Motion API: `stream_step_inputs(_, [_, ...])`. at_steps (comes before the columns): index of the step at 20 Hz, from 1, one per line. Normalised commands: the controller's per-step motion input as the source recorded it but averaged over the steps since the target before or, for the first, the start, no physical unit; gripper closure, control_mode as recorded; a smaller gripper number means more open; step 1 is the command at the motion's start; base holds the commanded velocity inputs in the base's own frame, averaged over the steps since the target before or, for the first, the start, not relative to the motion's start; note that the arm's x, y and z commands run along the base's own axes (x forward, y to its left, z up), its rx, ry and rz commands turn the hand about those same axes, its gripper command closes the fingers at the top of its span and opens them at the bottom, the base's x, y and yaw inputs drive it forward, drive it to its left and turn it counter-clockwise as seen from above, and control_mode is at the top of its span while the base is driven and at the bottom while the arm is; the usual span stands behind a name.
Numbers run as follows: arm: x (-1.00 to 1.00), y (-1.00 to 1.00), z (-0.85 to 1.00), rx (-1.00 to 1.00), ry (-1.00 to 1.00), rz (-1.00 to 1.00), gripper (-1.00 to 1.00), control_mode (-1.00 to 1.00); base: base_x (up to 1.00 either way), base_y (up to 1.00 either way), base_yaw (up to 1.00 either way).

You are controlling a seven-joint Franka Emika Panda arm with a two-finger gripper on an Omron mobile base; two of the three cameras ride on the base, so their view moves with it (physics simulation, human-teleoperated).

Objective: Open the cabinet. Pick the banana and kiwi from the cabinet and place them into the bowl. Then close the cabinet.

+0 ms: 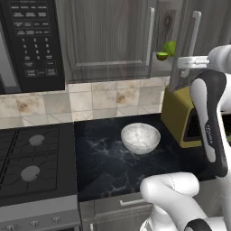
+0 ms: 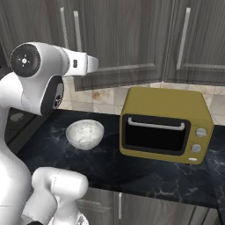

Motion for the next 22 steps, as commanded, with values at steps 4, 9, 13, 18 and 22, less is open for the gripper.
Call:
stream_step_inputs(4, [-0.66,0.0,0.0,0.0,0.0,0.0,1.0,-1.0,0.0,0.0,0.0])
stream_step_inputs(9, [-0.4,0.0,0.0,0.0,0.0,0.0,1.0,-1.0,0.0,0.0,0.0])
stream_step_inputs(13, [-0.05,0.08,0.0,0.0,-0.02,0.0,1.0,-1.0,0.0,0.0,0.0])
stream_step_inputs(18, [0.0,0.38,0.0,0.0,-0.03,-0.04,1.0,-1.0,0.0,0.0,0.0])
stream_step_inputs(22, [0.0,0.42,0.0,0.0,0.0,-0.09,1.0,-1.0,0.0,0.0,0.0])
